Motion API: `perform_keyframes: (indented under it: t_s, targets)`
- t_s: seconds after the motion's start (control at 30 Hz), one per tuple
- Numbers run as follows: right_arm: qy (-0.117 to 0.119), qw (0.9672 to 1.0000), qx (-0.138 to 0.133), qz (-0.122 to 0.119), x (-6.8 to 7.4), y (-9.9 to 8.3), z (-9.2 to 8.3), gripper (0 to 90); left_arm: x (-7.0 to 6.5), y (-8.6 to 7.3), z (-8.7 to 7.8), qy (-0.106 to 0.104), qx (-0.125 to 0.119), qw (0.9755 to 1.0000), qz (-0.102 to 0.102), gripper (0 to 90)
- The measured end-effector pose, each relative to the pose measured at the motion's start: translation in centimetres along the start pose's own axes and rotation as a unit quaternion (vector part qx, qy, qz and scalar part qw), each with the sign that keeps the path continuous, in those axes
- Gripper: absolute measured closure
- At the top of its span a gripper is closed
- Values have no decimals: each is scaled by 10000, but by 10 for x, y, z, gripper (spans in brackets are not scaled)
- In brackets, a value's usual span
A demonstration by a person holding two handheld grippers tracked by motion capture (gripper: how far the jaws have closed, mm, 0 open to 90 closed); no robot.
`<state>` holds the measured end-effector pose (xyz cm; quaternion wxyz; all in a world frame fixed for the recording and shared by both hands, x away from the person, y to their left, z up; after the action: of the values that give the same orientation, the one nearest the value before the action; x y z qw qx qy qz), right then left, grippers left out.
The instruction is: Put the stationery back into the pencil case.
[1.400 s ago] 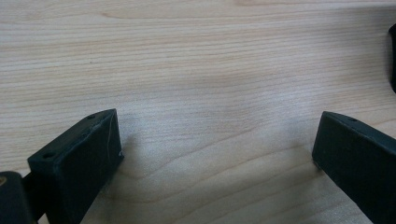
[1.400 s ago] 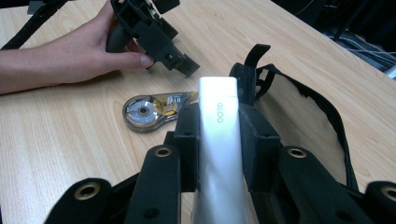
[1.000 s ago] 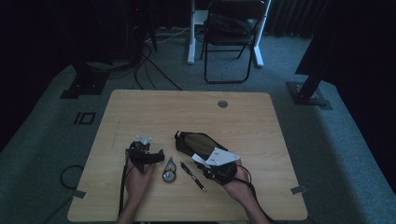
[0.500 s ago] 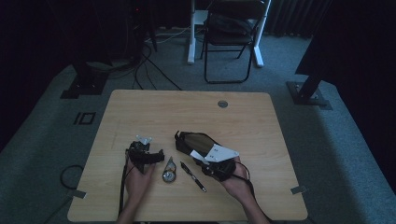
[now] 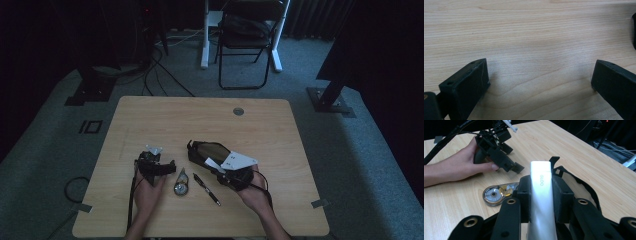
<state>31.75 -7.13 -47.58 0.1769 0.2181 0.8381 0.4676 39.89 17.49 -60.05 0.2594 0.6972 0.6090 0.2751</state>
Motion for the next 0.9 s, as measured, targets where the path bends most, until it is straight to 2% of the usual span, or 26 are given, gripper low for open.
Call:
perform_keyframes:
  t_s: [0.43,0.9]
  targets:
    - [-26,9997,-63,219,-11,2,1,713,0,0,0,0,-2,10000,-2,15]
    - [-99,9993,-78,338,-22,4,6,712,0,0,0,0,1,10000,3,16]
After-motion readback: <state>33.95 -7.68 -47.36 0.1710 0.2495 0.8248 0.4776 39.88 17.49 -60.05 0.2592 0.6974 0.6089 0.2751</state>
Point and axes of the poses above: each handheld gripper's, and its own axes: z roughly forward along the jaws, y roughly out of its top, x roughly to its left, the point moved 6 cm from there along z, roughly forward along the jaws, and after that the axes turned 4 degrees about y, right-handed, at the moved point
